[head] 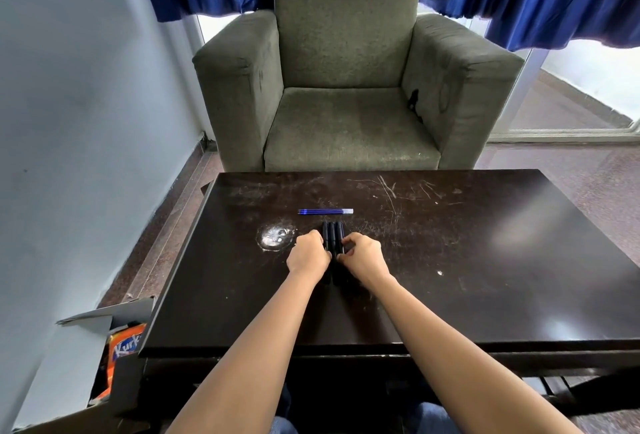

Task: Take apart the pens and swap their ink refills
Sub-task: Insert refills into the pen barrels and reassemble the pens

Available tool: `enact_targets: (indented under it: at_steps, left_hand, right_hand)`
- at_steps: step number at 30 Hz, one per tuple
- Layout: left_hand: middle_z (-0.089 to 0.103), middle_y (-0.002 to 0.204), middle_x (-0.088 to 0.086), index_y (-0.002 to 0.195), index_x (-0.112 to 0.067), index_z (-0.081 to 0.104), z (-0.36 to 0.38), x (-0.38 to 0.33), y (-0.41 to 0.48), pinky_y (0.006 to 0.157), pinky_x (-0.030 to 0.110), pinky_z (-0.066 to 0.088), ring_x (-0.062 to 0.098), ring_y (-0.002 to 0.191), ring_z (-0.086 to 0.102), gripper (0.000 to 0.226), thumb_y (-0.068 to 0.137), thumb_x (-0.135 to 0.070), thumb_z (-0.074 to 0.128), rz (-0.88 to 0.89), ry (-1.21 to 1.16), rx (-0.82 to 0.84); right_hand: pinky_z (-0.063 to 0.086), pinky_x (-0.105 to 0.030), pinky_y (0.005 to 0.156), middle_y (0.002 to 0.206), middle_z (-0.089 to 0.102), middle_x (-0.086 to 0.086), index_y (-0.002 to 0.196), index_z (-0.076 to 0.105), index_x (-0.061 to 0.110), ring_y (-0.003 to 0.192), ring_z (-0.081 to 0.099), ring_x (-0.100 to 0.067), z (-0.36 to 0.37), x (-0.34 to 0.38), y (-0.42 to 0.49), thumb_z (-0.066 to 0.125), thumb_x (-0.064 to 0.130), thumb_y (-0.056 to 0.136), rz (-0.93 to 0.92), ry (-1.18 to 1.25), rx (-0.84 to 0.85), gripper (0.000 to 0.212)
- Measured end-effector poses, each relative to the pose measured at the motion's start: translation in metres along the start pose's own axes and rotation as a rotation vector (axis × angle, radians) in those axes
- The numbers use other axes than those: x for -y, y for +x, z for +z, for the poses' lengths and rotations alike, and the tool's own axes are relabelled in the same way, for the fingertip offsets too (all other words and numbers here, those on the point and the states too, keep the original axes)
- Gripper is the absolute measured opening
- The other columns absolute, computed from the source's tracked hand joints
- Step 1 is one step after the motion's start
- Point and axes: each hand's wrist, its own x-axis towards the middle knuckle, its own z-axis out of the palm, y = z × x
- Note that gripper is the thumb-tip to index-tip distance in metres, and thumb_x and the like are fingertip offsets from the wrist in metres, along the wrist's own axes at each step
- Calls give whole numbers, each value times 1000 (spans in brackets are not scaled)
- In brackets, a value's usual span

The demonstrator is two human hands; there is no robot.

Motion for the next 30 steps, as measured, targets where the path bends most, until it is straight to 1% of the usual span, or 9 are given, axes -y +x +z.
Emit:
enact_targets:
  at_steps: [3, 6, 9, 11, 15, 21, 24, 27, 30]
  left_hand:
    - [61, 118, 9, 115, -15, 57, -2, 0, 0, 84, 39, 52, 31, 106, 61, 30, 87, -23, 63, -12, -16, -12]
    - [61, 116, 9, 115, -13, 56, -4, 1, 1, 84, 40, 53, 30, 103, 62, 29, 88, -23, 63, -27, -39, -28]
    - [60, 116, 9, 117, -11, 55, -6, 2, 4, 82, 39, 53, 28, 102, 62, 30, 90, -22, 61, -42, -68, -43]
    - [61, 116, 9, 118, -11, 54, -7, 2, 6, 82, 40, 53, 29, 101, 63, 31, 90, -21, 61, -52, -92, -53]
    - [63, 114, 10, 119, -11, 54, -7, 2, 10, 81, 39, 53, 28, 99, 65, 31, 90, -20, 60, -65, -134, -67]
    - [61, 115, 10, 118, -11, 54, -6, 2, 12, 78, 38, 51, 29, 100, 64, 29, 90, -20, 59, -84, -146, -84]
    - [61, 115, 10, 117, -11, 53, -6, 3, 13, 77, 38, 51, 30, 100, 64, 28, 91, -20, 58, -84, -137, -86]
    - [60, 118, 11, 119, -10, 53, -6, 3, 13, 79, 38, 50, 30, 104, 63, 29, 91, -19, 57, -76, -126, -87]
    - [59, 119, 11, 119, -10, 53, -6, 2, 13, 79, 39, 50, 31, 105, 62, 29, 91, -19, 57, -66, -126, -88]
  right_hand:
    - [47, -23, 72, 100, 66, -9, 116, 61, 12, 80, 60, -14, -3, -1, 0, 67, 18, 85, -5, 14, -30, 32]
    - [49, -25, 72, 89, 65, -3, 114, 63, 12, 79, 61, -15, -12, -3, 2, 63, 17, 87, 0, 42, -108, 27]
    - [54, -34, 83, 101, 68, -8, 110, 66, 13, 90, 65, -23, -22, -2, 13, 60, 12, 87, -45, -18, -198, 24]
    - [55, -38, 83, 106, 67, -11, 108, 68, 14, 93, 65, -26, -29, 4, 24, 56, 8, 88, -93, -69, -219, 23]
    - [55, -38, 83, 110, 68, -12, 113, 68, 13, 96, 66, -29, -36, 24, 52, 54, 4, 90, -189, -203, -160, 28]
    - [53, -38, 89, 121, 64, -9, 121, 64, 17, 107, 62, -29, -24, 45, 85, 57, 10, 91, -263, -387, 7, 31]
    - [51, -39, 91, 125, 61, -10, 124, 63, 17, 112, 60, -30, -18, 51, 95, 58, 10, 90, -273, -431, 67, 35]
    - [51, -39, 89, 123, 60, -12, 122, 64, 17, 110, 60, -33, -16, 52, 99, 57, 8, 89, -281, -489, 100, 34]
    - [52, -37, 83, 119, 62, -14, 117, 67, 15, 104, 62, -34, -16, 47, 98, 54, 4, 89, -281, -526, 87, 33]
